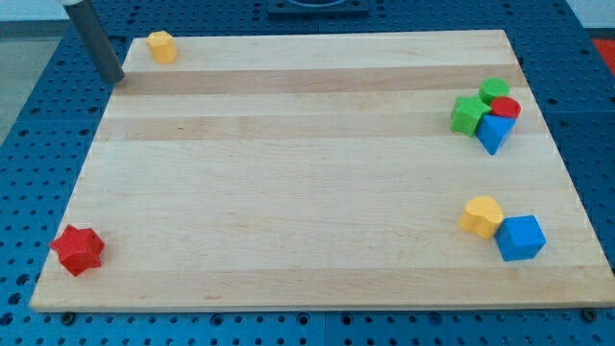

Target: Move the yellow hexagon towards the center of the board

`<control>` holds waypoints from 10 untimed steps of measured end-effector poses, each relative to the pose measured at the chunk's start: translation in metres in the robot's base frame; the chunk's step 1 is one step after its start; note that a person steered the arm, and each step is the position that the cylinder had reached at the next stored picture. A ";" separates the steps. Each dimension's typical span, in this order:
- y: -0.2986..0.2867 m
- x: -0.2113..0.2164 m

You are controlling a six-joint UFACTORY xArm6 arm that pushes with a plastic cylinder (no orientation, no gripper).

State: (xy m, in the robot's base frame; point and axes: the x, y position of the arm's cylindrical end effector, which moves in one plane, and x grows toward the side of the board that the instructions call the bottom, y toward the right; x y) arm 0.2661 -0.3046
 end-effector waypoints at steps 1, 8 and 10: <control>0.000 -0.045; 0.117 -0.042; 0.208 0.024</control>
State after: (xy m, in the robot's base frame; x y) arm 0.2901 -0.0961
